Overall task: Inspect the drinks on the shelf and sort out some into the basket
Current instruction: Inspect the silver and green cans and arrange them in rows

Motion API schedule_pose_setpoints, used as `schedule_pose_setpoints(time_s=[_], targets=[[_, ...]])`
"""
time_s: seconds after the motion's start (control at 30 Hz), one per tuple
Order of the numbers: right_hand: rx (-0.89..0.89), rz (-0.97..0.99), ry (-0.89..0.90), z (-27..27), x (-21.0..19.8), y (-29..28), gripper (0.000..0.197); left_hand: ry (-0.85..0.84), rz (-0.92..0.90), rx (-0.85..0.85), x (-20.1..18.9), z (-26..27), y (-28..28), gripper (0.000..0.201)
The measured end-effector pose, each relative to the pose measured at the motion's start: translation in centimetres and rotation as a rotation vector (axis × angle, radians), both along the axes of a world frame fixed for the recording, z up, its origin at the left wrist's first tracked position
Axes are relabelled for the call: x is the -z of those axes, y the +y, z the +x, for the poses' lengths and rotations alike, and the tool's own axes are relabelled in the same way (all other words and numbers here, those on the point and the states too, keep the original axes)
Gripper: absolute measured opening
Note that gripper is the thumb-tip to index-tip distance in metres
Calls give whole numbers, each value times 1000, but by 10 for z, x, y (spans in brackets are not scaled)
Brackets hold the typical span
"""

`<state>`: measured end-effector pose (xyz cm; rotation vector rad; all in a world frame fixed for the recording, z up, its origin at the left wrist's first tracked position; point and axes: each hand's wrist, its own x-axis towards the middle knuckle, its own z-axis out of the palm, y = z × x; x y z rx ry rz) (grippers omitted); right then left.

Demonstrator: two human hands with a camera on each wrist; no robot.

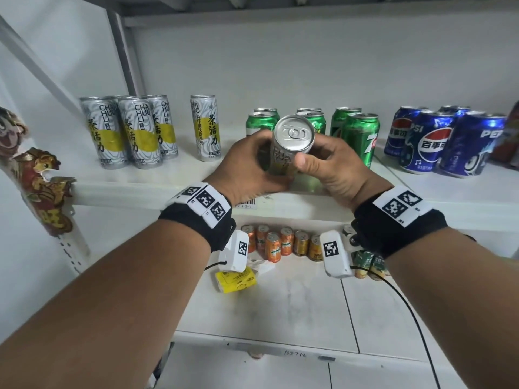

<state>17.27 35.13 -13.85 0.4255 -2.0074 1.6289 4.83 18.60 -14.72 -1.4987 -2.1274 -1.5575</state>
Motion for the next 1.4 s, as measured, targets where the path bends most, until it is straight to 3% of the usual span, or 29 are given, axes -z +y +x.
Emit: schedule_pose_setpoints(time_s=[0.23,0.4,0.57,0.73,0.97,1.07,1.2,1.33,1.4], targets=[[9,32,2,-4,3,2,45,-18,11,22,1,-2,1,69],[54,-113,24,-6,2,0,66,-48,-10,-21,2,-2,1,69],[155,-116,-18,-8,0,1,30,-120,5,41,3,0,-3,60],[183,-26,-89,-11,2,2,14,-215,33,97,5,1,-4,63],[196,-81,-155,0,-4,-3,48,-389,18,245,0,-6,-5,52],[186,-91,-176,1,-6,-4,52,-408,-2,272,1,-8,-4,51],[179,-76,-157,-2,-5,-2,37,-385,18,251,3,-12,-4,57],[111,-49,-119,-5,0,2,9,-330,20,192,4,-11,-4,64],[111,-55,-115,-5,1,3,11,-308,13,174,4,-9,-3,65]])
